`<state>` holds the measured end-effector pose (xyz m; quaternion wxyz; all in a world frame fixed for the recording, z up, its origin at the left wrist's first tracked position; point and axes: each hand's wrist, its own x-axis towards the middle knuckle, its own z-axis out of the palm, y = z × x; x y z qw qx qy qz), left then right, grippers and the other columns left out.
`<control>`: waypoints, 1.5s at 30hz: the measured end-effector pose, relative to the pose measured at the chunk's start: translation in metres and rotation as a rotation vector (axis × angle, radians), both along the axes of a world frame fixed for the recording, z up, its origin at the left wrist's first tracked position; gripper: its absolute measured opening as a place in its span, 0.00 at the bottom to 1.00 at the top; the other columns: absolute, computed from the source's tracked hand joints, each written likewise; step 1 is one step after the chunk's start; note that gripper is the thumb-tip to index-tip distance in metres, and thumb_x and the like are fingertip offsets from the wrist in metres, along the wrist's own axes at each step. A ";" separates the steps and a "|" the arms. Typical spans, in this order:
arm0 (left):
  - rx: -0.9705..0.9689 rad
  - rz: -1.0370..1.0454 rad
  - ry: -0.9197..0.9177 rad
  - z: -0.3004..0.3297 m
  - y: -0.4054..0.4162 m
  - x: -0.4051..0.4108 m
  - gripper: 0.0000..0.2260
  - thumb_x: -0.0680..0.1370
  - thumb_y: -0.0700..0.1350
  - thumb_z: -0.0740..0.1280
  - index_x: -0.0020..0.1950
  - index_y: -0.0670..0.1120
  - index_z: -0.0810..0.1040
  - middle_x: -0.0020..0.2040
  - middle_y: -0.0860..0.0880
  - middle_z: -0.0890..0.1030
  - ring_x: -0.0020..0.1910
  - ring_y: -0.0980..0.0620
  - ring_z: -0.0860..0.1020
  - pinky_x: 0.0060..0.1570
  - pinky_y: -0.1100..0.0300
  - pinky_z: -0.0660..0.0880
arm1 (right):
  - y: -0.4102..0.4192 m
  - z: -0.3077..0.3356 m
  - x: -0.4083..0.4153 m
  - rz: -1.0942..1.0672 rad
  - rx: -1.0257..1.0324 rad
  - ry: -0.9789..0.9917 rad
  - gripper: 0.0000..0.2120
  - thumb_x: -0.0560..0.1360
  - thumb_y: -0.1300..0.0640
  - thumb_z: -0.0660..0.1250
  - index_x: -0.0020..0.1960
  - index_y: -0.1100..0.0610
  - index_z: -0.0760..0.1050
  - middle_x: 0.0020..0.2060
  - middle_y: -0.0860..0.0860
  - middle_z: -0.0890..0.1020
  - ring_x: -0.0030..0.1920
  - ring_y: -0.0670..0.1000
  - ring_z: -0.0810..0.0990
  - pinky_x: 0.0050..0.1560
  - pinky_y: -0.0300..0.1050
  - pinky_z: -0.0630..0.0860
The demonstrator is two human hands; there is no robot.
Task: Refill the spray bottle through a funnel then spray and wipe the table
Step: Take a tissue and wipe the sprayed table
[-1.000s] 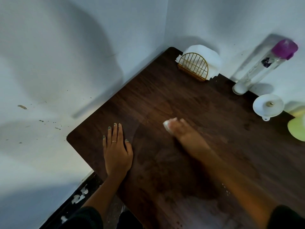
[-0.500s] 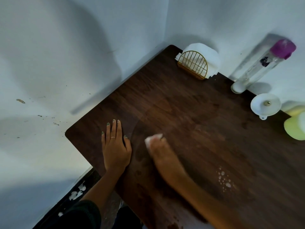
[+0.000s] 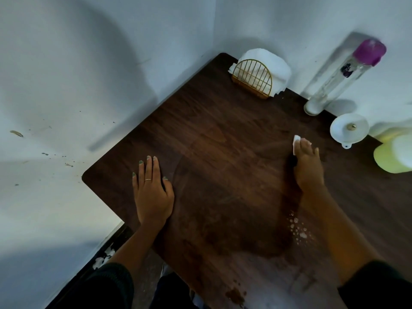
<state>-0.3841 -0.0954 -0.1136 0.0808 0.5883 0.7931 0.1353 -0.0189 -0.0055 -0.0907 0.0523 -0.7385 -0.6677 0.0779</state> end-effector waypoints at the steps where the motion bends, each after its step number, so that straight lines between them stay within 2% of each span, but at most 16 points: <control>1: 0.001 -0.002 0.002 0.000 0.000 0.000 0.26 0.78 0.49 0.51 0.76 0.44 0.56 0.76 0.45 0.59 0.76 0.46 0.54 0.75 0.49 0.49 | 0.000 -0.001 -0.003 -0.034 -0.006 0.006 0.30 0.71 0.72 0.60 0.72 0.67 0.57 0.71 0.65 0.60 0.73 0.62 0.56 0.74 0.57 0.50; 4: -0.001 -0.005 0.008 -0.001 0.000 -0.001 0.26 0.78 0.49 0.51 0.76 0.44 0.56 0.76 0.45 0.59 0.76 0.46 0.54 0.74 0.49 0.49 | -0.012 -0.005 -0.042 -0.054 0.033 0.102 0.27 0.72 0.70 0.59 0.71 0.67 0.59 0.69 0.66 0.63 0.71 0.64 0.58 0.73 0.53 0.53; 9: -0.001 -0.007 0.005 0.000 0.000 0.000 0.26 0.78 0.49 0.51 0.76 0.43 0.56 0.76 0.44 0.59 0.76 0.46 0.54 0.74 0.48 0.50 | -0.111 -0.001 -0.149 0.581 0.037 0.009 0.25 0.81 0.43 0.43 0.74 0.50 0.57 0.74 0.44 0.57 0.74 0.42 0.54 0.71 0.36 0.50; 10: -0.001 -0.008 0.007 0.000 0.000 0.000 0.27 0.77 0.49 0.51 0.76 0.43 0.56 0.76 0.44 0.60 0.76 0.46 0.54 0.74 0.48 0.50 | -0.135 0.000 -0.168 0.724 0.015 0.063 0.25 0.81 0.45 0.41 0.74 0.53 0.58 0.73 0.48 0.58 0.73 0.46 0.57 0.72 0.39 0.53; 12: -0.006 -0.008 0.012 -0.001 0.000 -0.001 0.27 0.78 0.49 0.50 0.76 0.43 0.56 0.76 0.44 0.59 0.76 0.46 0.54 0.74 0.48 0.50 | -0.171 -0.004 -0.189 0.913 -0.038 0.083 0.22 0.78 0.57 0.54 0.71 0.60 0.61 0.71 0.56 0.65 0.71 0.55 0.64 0.72 0.48 0.58; 14: -0.008 -0.008 0.017 -0.001 0.000 -0.001 0.26 0.78 0.49 0.50 0.76 0.43 0.56 0.76 0.44 0.60 0.76 0.45 0.54 0.74 0.48 0.50 | -0.173 -0.016 -0.180 1.044 0.009 0.055 0.27 0.73 0.59 0.60 0.71 0.60 0.60 0.70 0.56 0.67 0.71 0.56 0.63 0.72 0.51 0.57; 16: -0.001 -0.009 0.016 -0.001 0.000 -0.001 0.26 0.78 0.49 0.50 0.76 0.43 0.56 0.76 0.44 0.60 0.76 0.45 0.55 0.74 0.48 0.50 | -0.148 -0.019 -0.155 1.000 0.018 0.119 0.27 0.73 0.62 0.55 0.72 0.58 0.59 0.71 0.55 0.66 0.72 0.55 0.63 0.73 0.52 0.56; 19: 0.009 -0.012 0.017 0.000 0.000 -0.001 0.26 0.78 0.48 0.51 0.76 0.43 0.57 0.76 0.44 0.60 0.76 0.45 0.55 0.74 0.48 0.50 | -0.102 -0.014 -0.094 0.625 -0.035 0.178 0.29 0.75 0.61 0.44 0.75 0.49 0.50 0.76 0.50 0.52 0.75 0.53 0.50 0.75 0.53 0.48; 21: 0.011 -0.011 0.013 -0.001 0.000 -0.001 0.26 0.78 0.48 0.51 0.76 0.43 0.57 0.76 0.44 0.60 0.76 0.45 0.55 0.74 0.48 0.50 | -0.077 -0.007 -0.042 0.346 -0.015 0.144 0.31 0.76 0.66 0.49 0.75 0.47 0.48 0.76 0.48 0.51 0.75 0.52 0.46 0.75 0.54 0.45; 23: 0.014 -0.009 0.007 -0.001 0.000 -0.001 0.26 0.78 0.48 0.51 0.76 0.43 0.57 0.76 0.44 0.60 0.76 0.45 0.55 0.74 0.48 0.50 | -0.060 0.001 -0.002 0.082 0.011 0.085 0.37 0.70 0.74 0.57 0.75 0.55 0.51 0.75 0.55 0.55 0.75 0.56 0.49 0.74 0.56 0.47; 27: 0.020 -0.013 0.014 -0.001 -0.002 -0.001 0.26 0.78 0.48 0.51 0.76 0.43 0.57 0.76 0.44 0.61 0.76 0.45 0.55 0.74 0.48 0.50 | -0.051 -0.002 0.008 -0.135 0.021 0.051 0.33 0.70 0.75 0.60 0.73 0.67 0.54 0.73 0.64 0.58 0.74 0.61 0.52 0.74 0.57 0.47; 30: 0.026 -0.013 0.009 0.001 -0.002 -0.001 0.26 0.78 0.48 0.51 0.76 0.43 0.57 0.76 0.43 0.61 0.76 0.44 0.55 0.74 0.48 0.50 | -0.069 -0.008 -0.044 -0.080 0.026 0.128 0.28 0.73 0.72 0.55 0.73 0.67 0.56 0.72 0.64 0.59 0.73 0.63 0.54 0.74 0.57 0.51; 34: 0.037 -0.021 0.007 0.002 -0.002 0.000 0.26 0.78 0.47 0.51 0.75 0.41 0.59 0.75 0.42 0.62 0.76 0.43 0.56 0.74 0.47 0.51 | -0.142 0.001 -0.131 0.424 0.015 0.096 0.23 0.80 0.56 0.43 0.74 0.55 0.58 0.73 0.55 0.61 0.74 0.53 0.58 0.74 0.52 0.55; 40: 0.046 -0.026 0.018 0.001 -0.004 -0.002 0.26 0.77 0.48 0.51 0.75 0.41 0.59 0.75 0.42 0.63 0.75 0.43 0.57 0.73 0.46 0.52 | -0.189 -0.015 -0.150 1.025 0.014 0.008 0.26 0.72 0.63 0.51 0.70 0.60 0.64 0.70 0.56 0.68 0.71 0.56 0.64 0.74 0.53 0.54; 42: 0.050 -0.028 0.012 0.002 -0.004 -0.001 0.26 0.77 0.48 0.51 0.75 0.41 0.60 0.75 0.42 0.62 0.75 0.43 0.57 0.74 0.46 0.51 | -0.165 -0.003 -0.127 0.987 0.037 0.028 0.28 0.71 0.66 0.51 0.71 0.58 0.63 0.71 0.55 0.67 0.72 0.54 0.62 0.74 0.52 0.48; 45: 0.047 -0.026 0.013 0.003 -0.003 0.000 0.26 0.77 0.48 0.50 0.75 0.41 0.59 0.75 0.42 0.62 0.76 0.44 0.56 0.74 0.47 0.50 | -0.120 0.005 -0.064 0.625 0.046 0.088 0.36 0.69 0.73 0.54 0.74 0.55 0.53 0.74 0.52 0.55 0.74 0.53 0.52 0.74 0.41 0.37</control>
